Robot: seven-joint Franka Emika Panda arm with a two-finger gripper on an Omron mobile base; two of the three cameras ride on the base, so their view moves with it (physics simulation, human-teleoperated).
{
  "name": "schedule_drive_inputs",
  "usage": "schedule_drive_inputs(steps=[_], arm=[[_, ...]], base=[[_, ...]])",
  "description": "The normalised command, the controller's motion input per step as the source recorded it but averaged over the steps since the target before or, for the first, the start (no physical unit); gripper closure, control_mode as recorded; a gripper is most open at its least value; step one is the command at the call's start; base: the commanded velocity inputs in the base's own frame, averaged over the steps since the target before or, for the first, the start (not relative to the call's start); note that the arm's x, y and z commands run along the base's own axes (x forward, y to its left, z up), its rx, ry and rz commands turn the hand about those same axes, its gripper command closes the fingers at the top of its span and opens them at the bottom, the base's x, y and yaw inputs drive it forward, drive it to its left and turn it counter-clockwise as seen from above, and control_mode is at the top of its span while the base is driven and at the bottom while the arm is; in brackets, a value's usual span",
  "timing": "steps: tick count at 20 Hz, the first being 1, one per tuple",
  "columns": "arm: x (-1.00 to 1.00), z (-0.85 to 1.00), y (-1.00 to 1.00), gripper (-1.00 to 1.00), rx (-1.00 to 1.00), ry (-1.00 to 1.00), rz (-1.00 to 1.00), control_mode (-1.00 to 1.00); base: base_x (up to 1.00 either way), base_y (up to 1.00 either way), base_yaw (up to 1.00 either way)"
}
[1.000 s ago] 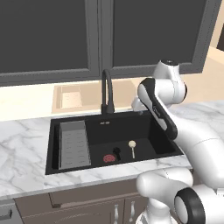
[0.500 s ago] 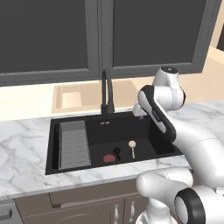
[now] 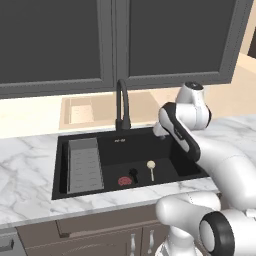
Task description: Pick up the dish brush and dish brush from the sink, and place them back in the cabinet, and close the cabinet doors.
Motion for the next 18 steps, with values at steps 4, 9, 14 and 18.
schedule_drive_inputs(steps=[4,9,14,18], arm=[[0.22,-0.27,-0.11,-1.0,0.0,0.0,0.0,-1.0],[0.22,-0.31,-0.05,-1.0,0.0,0.0,0.0,-1.0],[0.17,-0.34,0.0,-1.0,0.0,0.0,0.0,-1.0],[0.13,-0.33,0.0,-1.0,0.0,0.0,0.0,-1.0]], base=[[0.0,0.0,0.0],[0.0,0.0,0.0],[0.0,0.0,0.0],[0.0,0.0,0.0]])
